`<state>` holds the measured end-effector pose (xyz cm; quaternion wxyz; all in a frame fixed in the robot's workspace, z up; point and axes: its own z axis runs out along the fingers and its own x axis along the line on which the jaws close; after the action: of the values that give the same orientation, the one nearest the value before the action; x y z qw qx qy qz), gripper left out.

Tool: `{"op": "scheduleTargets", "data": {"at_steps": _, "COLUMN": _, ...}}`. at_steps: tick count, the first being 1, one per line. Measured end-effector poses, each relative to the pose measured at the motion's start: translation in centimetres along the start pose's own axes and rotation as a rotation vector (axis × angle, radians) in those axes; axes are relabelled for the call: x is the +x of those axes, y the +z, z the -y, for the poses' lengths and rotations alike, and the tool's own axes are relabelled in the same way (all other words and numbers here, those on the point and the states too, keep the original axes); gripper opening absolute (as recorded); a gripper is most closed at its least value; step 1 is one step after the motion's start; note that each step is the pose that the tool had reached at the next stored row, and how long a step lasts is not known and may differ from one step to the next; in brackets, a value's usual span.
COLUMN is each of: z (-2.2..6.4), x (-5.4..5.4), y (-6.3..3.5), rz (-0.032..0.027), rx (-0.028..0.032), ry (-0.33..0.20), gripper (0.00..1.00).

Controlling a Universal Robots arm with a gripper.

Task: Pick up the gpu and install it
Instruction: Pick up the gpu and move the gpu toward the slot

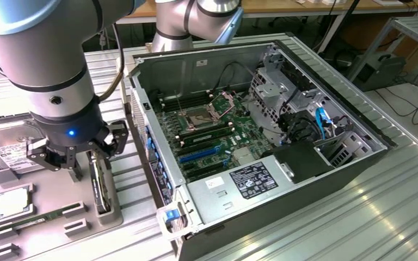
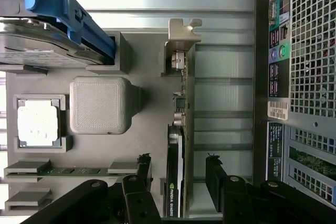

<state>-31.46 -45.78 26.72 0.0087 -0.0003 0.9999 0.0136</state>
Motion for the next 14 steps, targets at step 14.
{"op": "scheduleTargets", "data": {"at_steps": 14, "z": 0.18, "x": 0.0, "y": 1.97, "rz": 0.0001, "rx": 0.0002, "ry": 0.006, "gripper": 0.54}}
